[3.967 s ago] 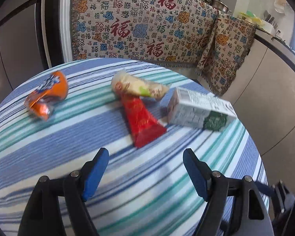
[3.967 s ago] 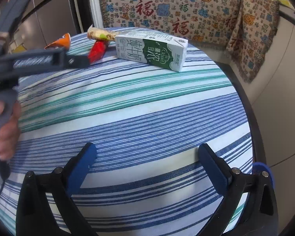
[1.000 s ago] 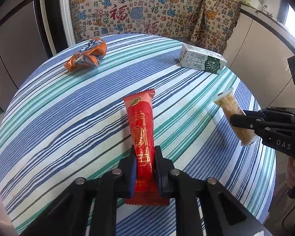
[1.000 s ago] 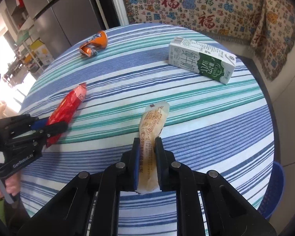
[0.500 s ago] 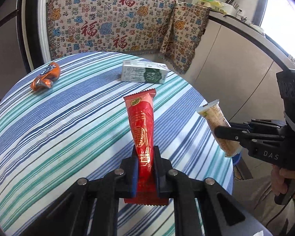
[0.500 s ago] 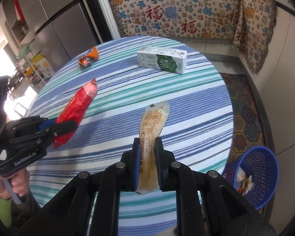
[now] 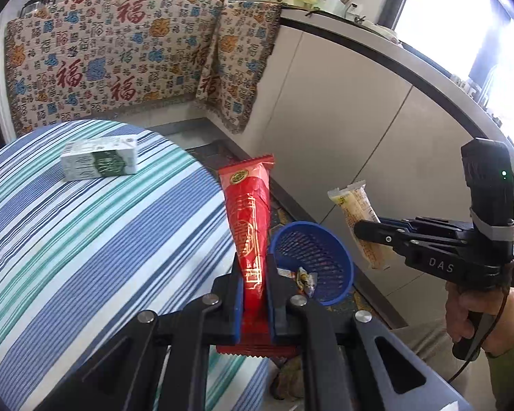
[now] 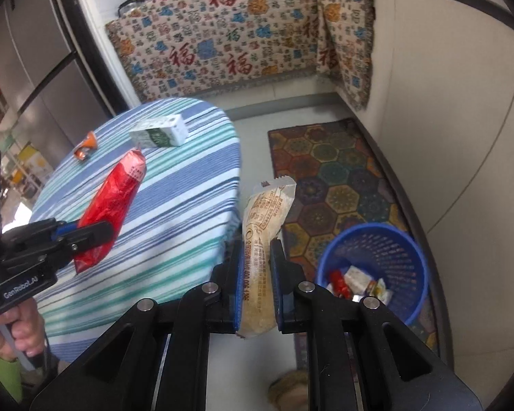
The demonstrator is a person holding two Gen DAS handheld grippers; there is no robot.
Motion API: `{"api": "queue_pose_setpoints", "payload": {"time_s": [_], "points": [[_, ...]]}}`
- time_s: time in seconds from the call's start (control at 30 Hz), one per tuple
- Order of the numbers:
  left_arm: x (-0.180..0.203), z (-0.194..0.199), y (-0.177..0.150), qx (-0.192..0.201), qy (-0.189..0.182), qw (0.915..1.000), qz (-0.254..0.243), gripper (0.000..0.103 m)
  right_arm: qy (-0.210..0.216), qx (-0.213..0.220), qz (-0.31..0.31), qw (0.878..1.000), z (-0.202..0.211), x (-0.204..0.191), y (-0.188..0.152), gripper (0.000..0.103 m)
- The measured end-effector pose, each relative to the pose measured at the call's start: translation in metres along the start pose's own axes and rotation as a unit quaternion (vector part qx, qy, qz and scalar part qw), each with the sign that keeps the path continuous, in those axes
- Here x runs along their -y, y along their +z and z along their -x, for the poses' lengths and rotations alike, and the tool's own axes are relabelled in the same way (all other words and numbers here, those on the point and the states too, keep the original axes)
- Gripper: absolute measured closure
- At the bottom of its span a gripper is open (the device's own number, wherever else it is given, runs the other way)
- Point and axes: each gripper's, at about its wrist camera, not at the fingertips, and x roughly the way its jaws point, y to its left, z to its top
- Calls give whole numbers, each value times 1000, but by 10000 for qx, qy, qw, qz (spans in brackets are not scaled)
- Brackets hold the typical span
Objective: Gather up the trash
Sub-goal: 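Carry both wrappers over the blue wastebasket with both tools, then open both tools to drop the wrappers into the wastebasket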
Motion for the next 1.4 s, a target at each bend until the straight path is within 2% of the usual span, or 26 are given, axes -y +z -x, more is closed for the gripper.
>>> {"api": "queue_pose_setpoints", "payload": {"time_s": [0.3,0.53,0.73,0.87,1.4], "points": [[82,-70,19,-206,-430,9983,-336,93,-387,-12,-948,9947,-1,119,-16,90],[127,-136,19,-457,-544,9961,-531,93,-541,-143,-1517,9868,-21,179,-32,90],[142,-192,14,-720,-489,9947,-556,93,-706,-152,-1470,9865,-38,198,-38,90],[148,-214,10,-825,-384,9936,-666,93,-837,-209,-1326,9874,-44,202,-42,90],[145,-264,11,-1031,-404,9926,-492,93,-832,-223,-1310,9876,-52,208,-39,89]]}}
